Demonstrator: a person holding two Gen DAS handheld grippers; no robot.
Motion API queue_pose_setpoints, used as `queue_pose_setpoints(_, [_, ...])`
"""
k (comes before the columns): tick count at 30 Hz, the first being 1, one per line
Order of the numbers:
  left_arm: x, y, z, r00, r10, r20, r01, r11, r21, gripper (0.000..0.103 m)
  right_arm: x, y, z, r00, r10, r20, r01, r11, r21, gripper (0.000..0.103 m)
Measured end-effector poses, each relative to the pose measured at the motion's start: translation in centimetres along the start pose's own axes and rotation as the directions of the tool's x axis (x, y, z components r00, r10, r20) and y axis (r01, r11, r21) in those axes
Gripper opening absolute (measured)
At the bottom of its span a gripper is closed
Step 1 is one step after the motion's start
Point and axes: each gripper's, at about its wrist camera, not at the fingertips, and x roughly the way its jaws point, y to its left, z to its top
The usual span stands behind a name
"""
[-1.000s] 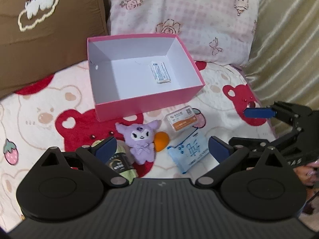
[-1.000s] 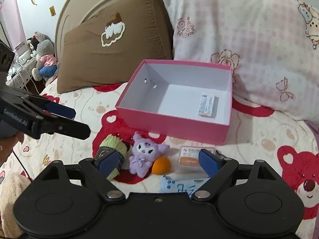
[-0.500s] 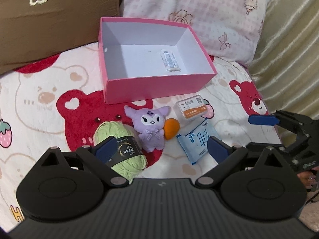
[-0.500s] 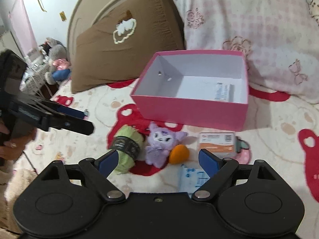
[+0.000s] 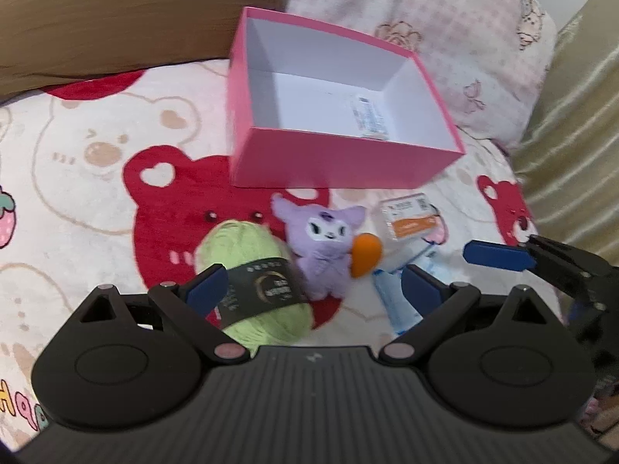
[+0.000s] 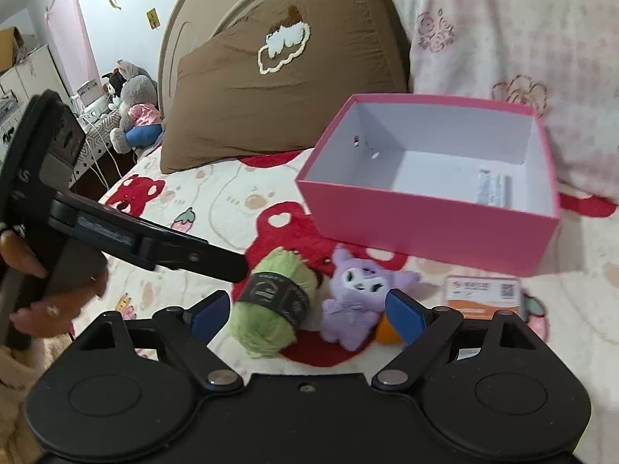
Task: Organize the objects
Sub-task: 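Withdraw the left tool from the box toward the green yarn ball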
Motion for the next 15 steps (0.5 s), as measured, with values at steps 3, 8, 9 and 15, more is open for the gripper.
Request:
queue_pose_setpoints(3, [0.2, 0.5, 0.0, 1.000, 0.007, 0.020, -0.008, 1.000, 0.007, 0.096, 0.5, 0.6, 0.0, 0.999, 0.026, 0.028, -0.026, 1.000, 0.000, 0.090])
queue_pose_setpoints(8, [0.4, 1.5, -0.3, 0.999, 0.013, 0.032, -0.013, 1.000, -0.010, 0.096, 2.5, 1.0, -0.5, 0.999, 0.014, 0.037, -0.014, 1.000, -0.011, 0.090])
queue_pose_setpoints(9, [0.5, 1.7, -0.4, 0.999, 0.016, 0.033, -0.016, 1.000, -0.012, 0.096, 2.9, 1.1, -0.6, 1.000, 0.017, 0.025, -0.017, 1.000, -0.011, 0.090])
queue_pose_setpoints(15, [1.2, 3.6, -1.2, 0.999, 0.013, 0.052, -0.010, 0.999, -0.051, 0.093, 5.5, 3.1, -1.4, 1.000, -0.006, -0.020, 0.004, 0.994, -0.113, 0.090])
